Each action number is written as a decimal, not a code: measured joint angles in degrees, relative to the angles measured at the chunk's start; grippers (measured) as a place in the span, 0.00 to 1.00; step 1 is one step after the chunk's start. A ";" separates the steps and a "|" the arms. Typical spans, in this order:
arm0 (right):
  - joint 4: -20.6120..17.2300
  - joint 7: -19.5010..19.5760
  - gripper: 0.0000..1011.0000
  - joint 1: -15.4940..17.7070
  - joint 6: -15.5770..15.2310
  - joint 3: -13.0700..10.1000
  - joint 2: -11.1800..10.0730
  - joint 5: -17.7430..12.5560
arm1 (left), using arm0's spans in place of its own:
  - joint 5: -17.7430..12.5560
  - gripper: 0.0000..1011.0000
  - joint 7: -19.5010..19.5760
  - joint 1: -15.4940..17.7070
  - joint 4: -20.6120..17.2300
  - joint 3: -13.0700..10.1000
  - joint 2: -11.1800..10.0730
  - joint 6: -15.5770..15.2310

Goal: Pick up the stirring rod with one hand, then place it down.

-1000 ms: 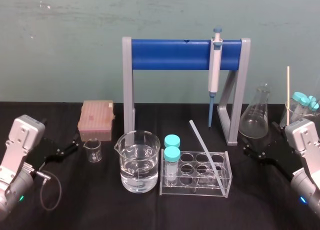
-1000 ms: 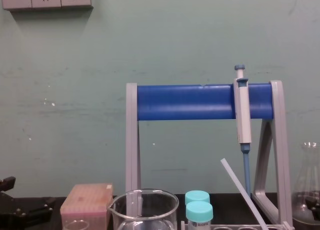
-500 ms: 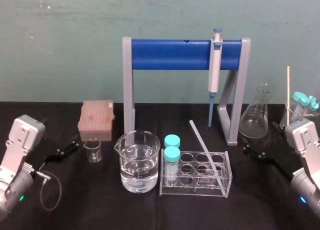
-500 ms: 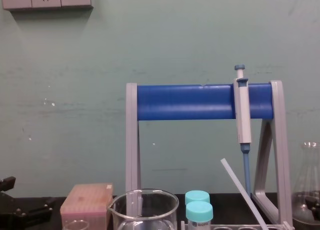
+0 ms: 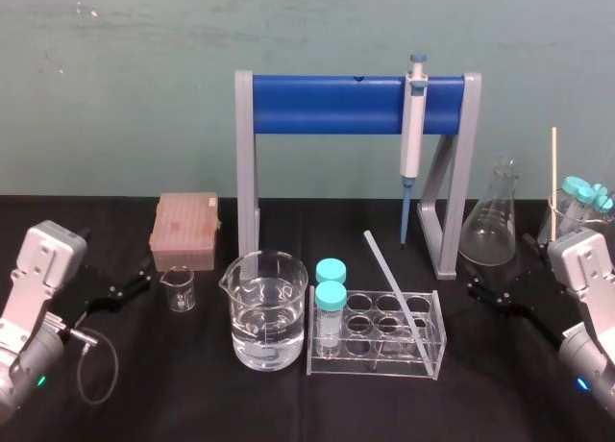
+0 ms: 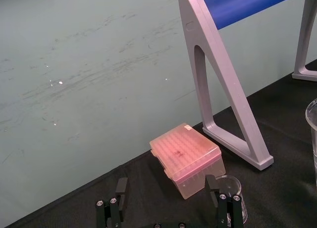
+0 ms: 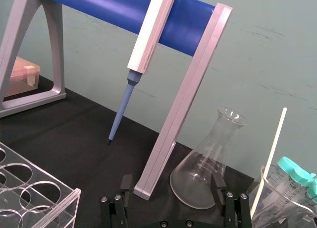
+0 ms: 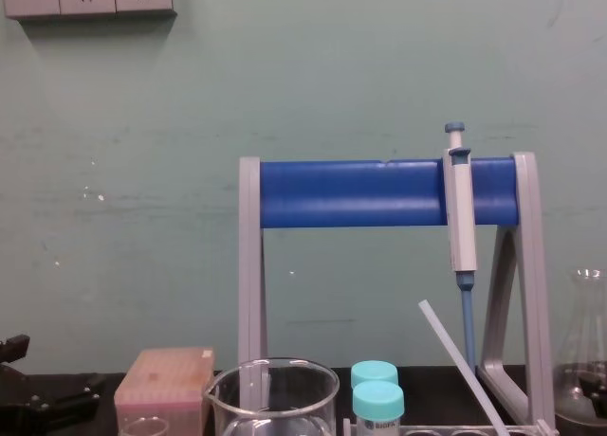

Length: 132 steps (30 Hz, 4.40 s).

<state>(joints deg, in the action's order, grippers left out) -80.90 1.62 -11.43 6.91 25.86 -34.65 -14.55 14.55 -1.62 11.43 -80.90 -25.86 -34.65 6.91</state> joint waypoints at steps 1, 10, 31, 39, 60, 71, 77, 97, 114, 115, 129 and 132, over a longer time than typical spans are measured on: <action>0.00 0.00 0.99 0.00 0.00 0.00 0.00 0.00 | 0.00 0.99 0.00 0.00 0.00 0.00 0.00 0.00; -0.60 -2.53 0.99 0.67 2.32 -0.86 -0.21 -0.32 | 0.00 0.99 0.00 0.00 0.00 0.00 0.00 0.00; -0.25 -26.18 0.99 -2.80 11.61 -1.05 0.81 -11.15 | 0.00 0.99 0.00 0.00 0.00 0.00 0.00 0.00; 3.55 -32.34 0.99 -6.55 9.09 0.36 3.45 -12.91 | 0.00 0.99 0.00 0.00 0.00 0.00 0.00 0.00; 10.92 -38.43 0.99 -10.52 -0.08 0.29 8.12 -15.27 | 0.00 0.99 0.00 0.00 0.00 0.00 0.00 0.00; 11.02 -38.34 0.99 -10.60 -0.57 0.24 8.19 -14.90 | 0.00 0.99 0.00 0.00 0.00 0.00 0.00 0.00; 11.02 -38.32 0.99 -10.58 -0.43 0.24 8.17 -14.90 | 0.00 0.99 0.00 0.00 0.00 0.00 0.00 0.00; 10.93 -38.32 0.44 -10.55 -0.28 0.24 8.16 -14.99 | 0.00 0.99 0.00 0.00 0.00 0.00 0.00 0.00; 10.93 -38.32 0.07 -10.55 -0.22 0.24 8.16 -14.99 | 0.00 0.99 0.00 0.00 0.00 0.00 0.00 0.00; 10.93 -38.32 0.07 -10.55 -0.22 0.24 8.16 -14.99 | 0.00 0.99 0.00 0.00 0.00 0.00 0.00 0.00; 9.23 -40.90 0.07 -11.02 4.53 -3.25 9.95 -18.10 | 0.00 0.99 0.00 0.00 0.00 0.00 0.00 0.00; 7.78 -41.76 0.07 -11.72 6.39 -4.88 11.00 -20.42 | 0.00 0.99 0.00 0.00 0.00 0.00 0.00 0.00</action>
<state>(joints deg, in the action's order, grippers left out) -73.12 -40.14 -23.15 13.30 20.98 -23.64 -34.97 14.55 -1.62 11.43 -80.90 -25.86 -34.65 6.90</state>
